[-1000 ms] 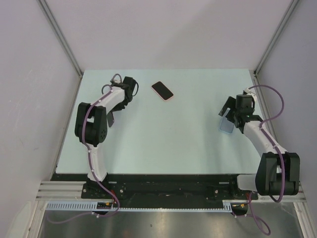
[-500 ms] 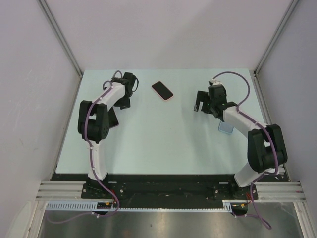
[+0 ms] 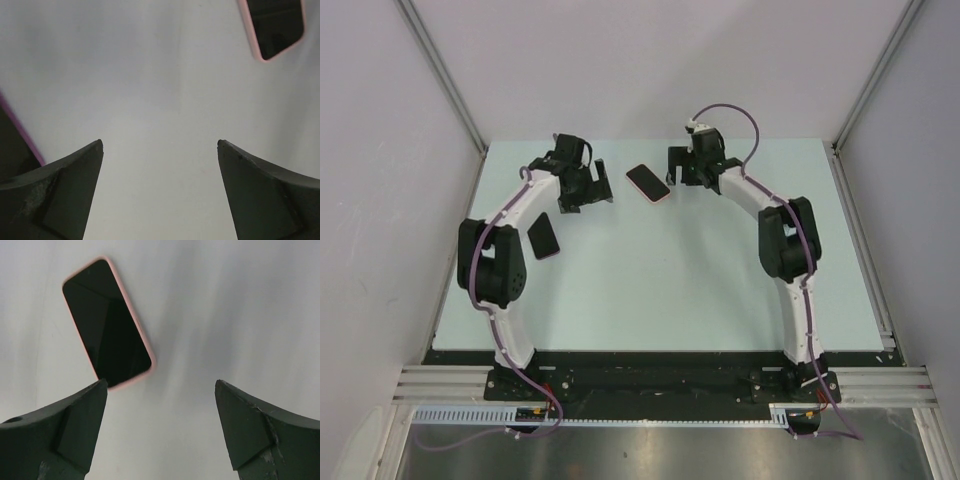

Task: Take the phone out of the phone case
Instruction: Pick up the phone at the center of the board.

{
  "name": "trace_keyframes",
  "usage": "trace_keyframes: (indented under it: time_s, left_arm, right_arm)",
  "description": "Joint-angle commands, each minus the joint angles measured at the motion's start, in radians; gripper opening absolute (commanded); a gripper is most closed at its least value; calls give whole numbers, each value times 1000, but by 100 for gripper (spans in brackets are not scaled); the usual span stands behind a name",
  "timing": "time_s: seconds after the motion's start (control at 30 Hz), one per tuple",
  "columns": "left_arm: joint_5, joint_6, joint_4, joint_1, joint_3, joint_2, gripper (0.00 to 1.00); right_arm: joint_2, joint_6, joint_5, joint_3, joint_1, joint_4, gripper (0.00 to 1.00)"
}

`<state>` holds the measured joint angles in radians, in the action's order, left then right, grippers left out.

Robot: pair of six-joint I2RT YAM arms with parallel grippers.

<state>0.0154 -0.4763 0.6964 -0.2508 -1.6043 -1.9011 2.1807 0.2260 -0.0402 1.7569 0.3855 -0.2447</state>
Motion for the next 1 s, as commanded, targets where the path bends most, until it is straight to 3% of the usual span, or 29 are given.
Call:
trace_keyframes:
  time_s: [0.0, 0.27, 0.57, 0.8, 0.97]
  left_arm:
    - [-271, -82, -107, 2, 32, -6, 100]
    - [-334, -180, -121, 15, -42, -119, 100]
    - [-354, -211, -175, 79, 30, -58, 100]
    - [-368, -206, -189, 114, 69, -21, 100]
    - [-373, -199, -189, 127, 78, -10, 100]
  right_arm:
    - [189, -37, -30, 275, 16, -123, 93]
    - [375, 1, -159, 518, 18, -137, 95]
    - [409, -22, -271, 504, 42, -156, 100]
    - [407, -184, -29, 509, 121, -267, 100]
    - [412, -218, 40, 512, 139, -303, 100]
